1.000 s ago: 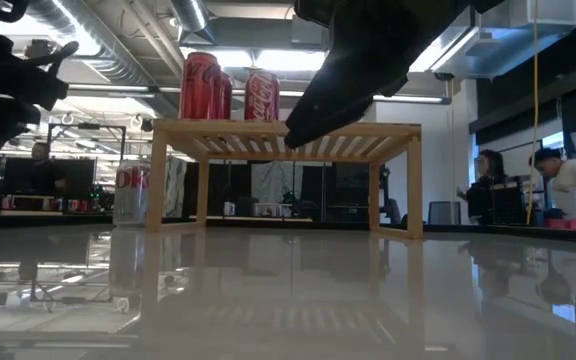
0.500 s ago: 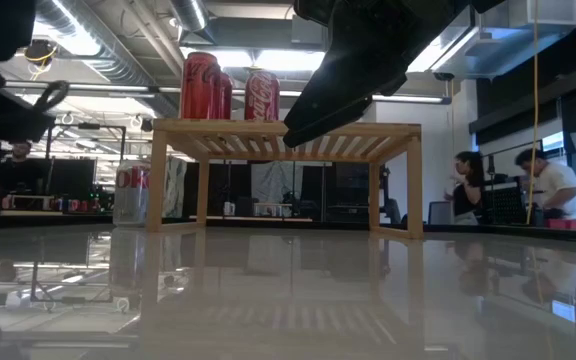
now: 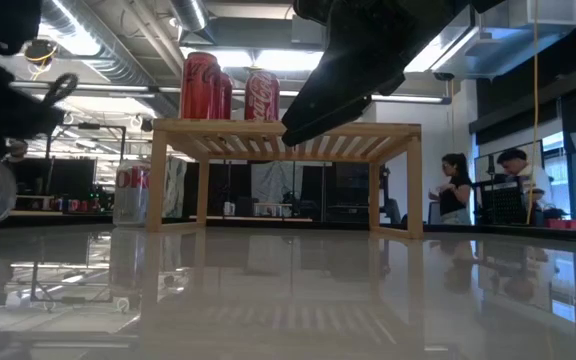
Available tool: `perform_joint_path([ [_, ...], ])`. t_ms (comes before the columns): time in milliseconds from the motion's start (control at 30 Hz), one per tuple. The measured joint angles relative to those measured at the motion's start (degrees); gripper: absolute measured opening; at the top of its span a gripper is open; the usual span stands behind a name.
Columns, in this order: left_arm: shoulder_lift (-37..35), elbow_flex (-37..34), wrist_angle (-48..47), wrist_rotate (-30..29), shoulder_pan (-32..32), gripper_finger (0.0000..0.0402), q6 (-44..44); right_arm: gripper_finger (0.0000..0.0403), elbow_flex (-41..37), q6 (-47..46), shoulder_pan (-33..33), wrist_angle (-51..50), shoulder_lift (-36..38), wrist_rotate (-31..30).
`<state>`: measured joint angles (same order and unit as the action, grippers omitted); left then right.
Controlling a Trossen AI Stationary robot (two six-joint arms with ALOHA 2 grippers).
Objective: Place canned beverage on shelf
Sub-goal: Put the red and white soda can on the shelf aligned with the other red and white soda can
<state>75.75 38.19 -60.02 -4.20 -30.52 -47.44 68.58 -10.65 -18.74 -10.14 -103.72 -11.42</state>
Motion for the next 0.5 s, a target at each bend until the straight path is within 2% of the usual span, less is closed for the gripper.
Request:
perform_joint_path([
  [167,-1.1,5.6,-1.7,-6.9,-1.5,0.0275,-0.8,0.0326,0.0,-0.6,0.0,-0.2,0.0,0.1],
  [400,-1.7,11.5,2.0,-28.5,-6.1,0.0280,-0.9,0.0326,0.0,-0.9,0.0,-0.8,0.0,0.5],
  [500,-1.7,11.0,8.4,-33.2,-6.7,0.0281,0.4,0.0326,0.0,-0.9,0.0,-1.0,0.0,0.5],
])
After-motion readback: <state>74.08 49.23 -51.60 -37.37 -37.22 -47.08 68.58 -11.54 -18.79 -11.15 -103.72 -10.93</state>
